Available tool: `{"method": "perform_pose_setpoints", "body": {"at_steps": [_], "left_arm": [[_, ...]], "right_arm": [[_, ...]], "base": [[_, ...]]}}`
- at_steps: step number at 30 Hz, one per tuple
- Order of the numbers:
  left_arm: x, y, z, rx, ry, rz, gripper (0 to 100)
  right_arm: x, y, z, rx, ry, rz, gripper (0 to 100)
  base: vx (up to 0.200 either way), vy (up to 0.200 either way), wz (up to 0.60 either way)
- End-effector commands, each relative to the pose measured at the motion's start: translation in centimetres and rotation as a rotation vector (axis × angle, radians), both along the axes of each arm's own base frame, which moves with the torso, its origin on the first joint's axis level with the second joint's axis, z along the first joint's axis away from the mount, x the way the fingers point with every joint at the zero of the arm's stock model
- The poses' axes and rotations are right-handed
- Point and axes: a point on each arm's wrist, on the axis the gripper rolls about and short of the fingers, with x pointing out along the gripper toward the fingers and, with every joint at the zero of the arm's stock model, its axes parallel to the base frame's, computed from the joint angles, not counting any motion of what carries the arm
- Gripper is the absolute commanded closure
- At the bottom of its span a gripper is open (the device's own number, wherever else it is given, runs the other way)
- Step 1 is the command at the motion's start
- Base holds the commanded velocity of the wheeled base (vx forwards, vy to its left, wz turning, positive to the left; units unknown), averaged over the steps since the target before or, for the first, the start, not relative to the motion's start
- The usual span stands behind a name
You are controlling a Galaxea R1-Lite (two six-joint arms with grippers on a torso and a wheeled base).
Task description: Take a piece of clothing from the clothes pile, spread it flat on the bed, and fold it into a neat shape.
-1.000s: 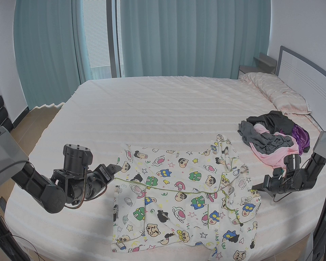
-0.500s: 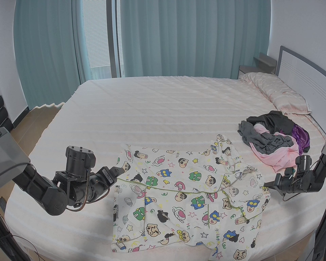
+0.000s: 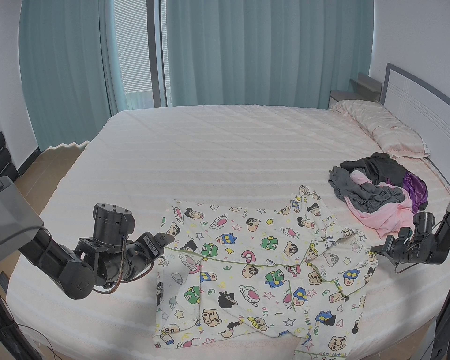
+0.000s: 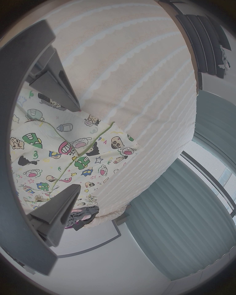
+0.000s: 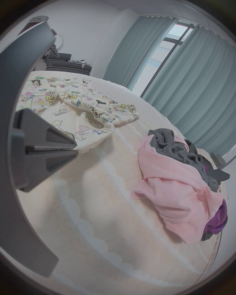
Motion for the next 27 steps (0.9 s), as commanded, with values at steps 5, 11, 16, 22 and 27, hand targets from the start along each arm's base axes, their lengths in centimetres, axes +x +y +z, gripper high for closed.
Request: {"method": "perform_pose_setpoints", "body": {"at_steps": [5, 11, 16, 22, 27], "left_arm": [[0.0, -0.1, -0.1, 0.001, 0.004, -0.002, 0], [0.0, -0.1, -0.1, 0.001, 0.004, -0.002, 0], [0.0, -0.1, -0.2, 0.001, 0.007, -0.003, 0], [0.0, -0.1, -0.2, -0.003, 0.009, -0.006, 0], [0.1, -0.1, -0.5, -0.005, 0.023, -0.01, 0]], "right_arm": [[-0.1, -0.5, -0.8, 0.005, 0.02, -0.019, 100], [0.1, -1.4, -0.3, -0.002, -0.006, -0.045, 100], [0.1, -1.8, -0.4, -0.009, -0.005, -0.062, 100], [0.3, -1.9, -0.5, -0.012, -0.006, -0.065, 100], [0.0, -2.0, 0.0, -0.018, -0.008, -0.087, 0]], "base": [[0.0, 0.0, 0.0], [0.0, 0.0, 0.0], [0.0, 0.0, 0.0], [0.0, 0.0, 0.0], [0.0, 0.0, 0.0]]}}
